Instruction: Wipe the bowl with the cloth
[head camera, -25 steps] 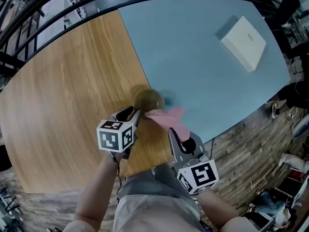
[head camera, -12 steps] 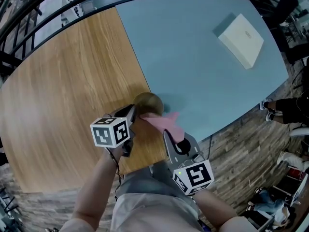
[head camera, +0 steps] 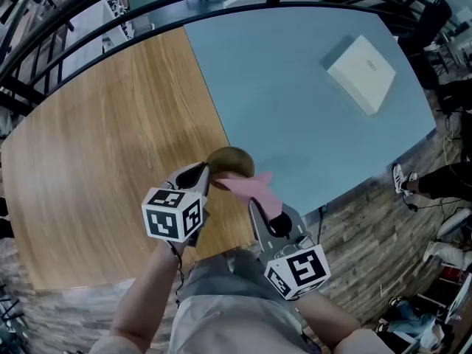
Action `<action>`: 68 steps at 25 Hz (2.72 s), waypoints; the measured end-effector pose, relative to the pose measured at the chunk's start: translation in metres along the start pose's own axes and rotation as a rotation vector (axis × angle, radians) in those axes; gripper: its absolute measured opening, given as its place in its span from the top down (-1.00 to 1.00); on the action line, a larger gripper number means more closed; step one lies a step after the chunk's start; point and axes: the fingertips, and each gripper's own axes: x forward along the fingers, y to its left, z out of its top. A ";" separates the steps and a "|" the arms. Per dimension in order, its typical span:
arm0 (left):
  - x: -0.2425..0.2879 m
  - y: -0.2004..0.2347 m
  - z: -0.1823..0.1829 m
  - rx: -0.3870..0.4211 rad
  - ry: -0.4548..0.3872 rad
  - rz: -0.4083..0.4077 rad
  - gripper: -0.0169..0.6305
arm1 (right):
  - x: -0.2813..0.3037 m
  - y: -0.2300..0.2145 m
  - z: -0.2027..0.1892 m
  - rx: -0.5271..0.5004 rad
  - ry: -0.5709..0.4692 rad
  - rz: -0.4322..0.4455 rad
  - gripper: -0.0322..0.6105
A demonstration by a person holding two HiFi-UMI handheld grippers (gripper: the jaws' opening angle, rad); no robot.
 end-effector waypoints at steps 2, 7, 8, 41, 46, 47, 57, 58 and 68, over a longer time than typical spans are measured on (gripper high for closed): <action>-0.017 -0.015 0.013 0.038 -0.018 0.004 0.93 | -0.010 0.004 0.019 -0.013 -0.018 0.007 0.84; -0.063 -0.053 0.051 0.128 -0.089 0.013 0.93 | -0.033 0.014 0.072 -0.065 -0.080 0.018 0.84; -0.073 -0.062 0.057 0.143 -0.102 0.014 0.93 | -0.038 0.018 0.082 -0.076 -0.090 0.021 0.84; -0.272 -0.215 0.099 0.549 -0.346 0.060 0.93 | -0.139 0.112 0.176 -0.374 -0.186 -0.083 0.83; -0.287 -0.209 0.101 0.532 -0.372 0.081 0.93 | -0.142 0.107 0.173 -0.420 -0.172 -0.168 0.83; -0.289 -0.208 0.101 0.523 -0.375 0.081 0.93 | -0.142 0.106 0.171 -0.422 -0.167 -0.173 0.83; -0.297 -0.189 0.105 0.473 -0.386 0.120 0.91 | -0.136 0.100 0.138 -0.429 -0.050 -0.138 0.83; -0.297 -0.188 0.103 0.475 -0.384 0.124 0.92 | -0.134 0.102 0.133 -0.432 -0.035 -0.129 0.83; -0.294 -0.182 0.096 0.485 -0.371 0.151 0.91 | -0.122 0.129 0.097 -0.466 0.078 -0.009 0.83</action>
